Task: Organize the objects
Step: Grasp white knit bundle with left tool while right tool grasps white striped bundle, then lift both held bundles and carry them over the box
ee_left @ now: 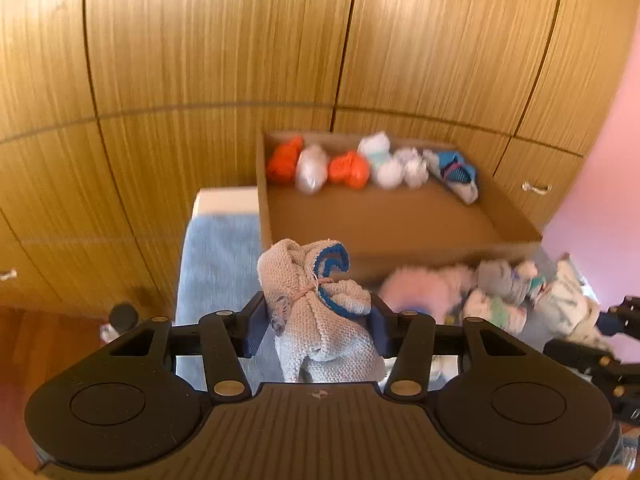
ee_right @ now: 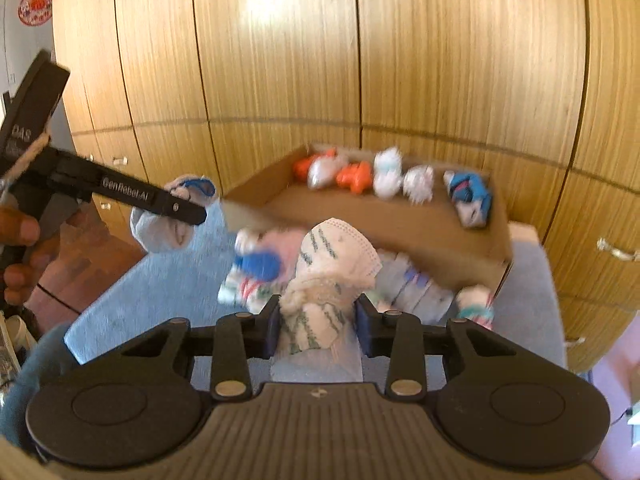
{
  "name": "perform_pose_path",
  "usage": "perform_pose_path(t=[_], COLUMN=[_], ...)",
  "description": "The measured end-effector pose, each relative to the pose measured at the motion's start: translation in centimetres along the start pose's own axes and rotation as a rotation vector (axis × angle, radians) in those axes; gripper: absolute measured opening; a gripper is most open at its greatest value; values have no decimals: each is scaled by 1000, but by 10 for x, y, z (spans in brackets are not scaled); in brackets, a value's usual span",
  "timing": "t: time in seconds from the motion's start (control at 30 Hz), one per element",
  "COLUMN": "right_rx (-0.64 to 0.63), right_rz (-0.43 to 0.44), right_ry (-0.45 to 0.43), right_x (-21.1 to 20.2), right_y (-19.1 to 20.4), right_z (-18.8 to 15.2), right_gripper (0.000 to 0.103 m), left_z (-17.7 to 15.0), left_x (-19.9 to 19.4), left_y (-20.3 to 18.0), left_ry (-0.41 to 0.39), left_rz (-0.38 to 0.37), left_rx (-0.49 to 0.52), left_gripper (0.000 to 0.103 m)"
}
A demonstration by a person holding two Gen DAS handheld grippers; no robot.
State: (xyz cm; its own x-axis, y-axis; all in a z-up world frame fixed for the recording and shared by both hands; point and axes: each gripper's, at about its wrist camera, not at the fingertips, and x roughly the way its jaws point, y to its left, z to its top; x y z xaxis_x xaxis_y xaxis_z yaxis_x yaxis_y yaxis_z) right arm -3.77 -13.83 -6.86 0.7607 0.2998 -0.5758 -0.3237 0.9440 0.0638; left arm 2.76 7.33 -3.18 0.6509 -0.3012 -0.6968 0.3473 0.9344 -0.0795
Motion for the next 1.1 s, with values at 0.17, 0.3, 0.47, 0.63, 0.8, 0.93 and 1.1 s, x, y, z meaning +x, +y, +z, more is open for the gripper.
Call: perform_pose_path(t=[0.17,0.3,0.47,0.63,0.8,0.93,1.1], right_rx=[-23,-56,-123,-204,-285,-307,-342], right_rz=[-8,7,54,73,104,122,131], right_ry=[-31,-41,-35,0,61,113,163], right_x=[0,10,32,66,110,151,190], right_y=[-14,-23,-35,-36,-30,-28,-25], right_z=[30,56,85,108,114,110,102], right_gripper=[34,34,34,34,34,34,34], left_z=[27,52,85,103,106,103,98], left_x=[-5,-4,11,50,96,127,158], left_y=[-10,-17,-13,-12,-15,-13,-4], left_ry=[-22,-28,-16,29,69,106,148], left_rz=[6,-2,-9,-16,-1,10,19], left_rx=[54,99,173,240,320,336,332], left_gripper=[57,58,58,58,58,58,58])
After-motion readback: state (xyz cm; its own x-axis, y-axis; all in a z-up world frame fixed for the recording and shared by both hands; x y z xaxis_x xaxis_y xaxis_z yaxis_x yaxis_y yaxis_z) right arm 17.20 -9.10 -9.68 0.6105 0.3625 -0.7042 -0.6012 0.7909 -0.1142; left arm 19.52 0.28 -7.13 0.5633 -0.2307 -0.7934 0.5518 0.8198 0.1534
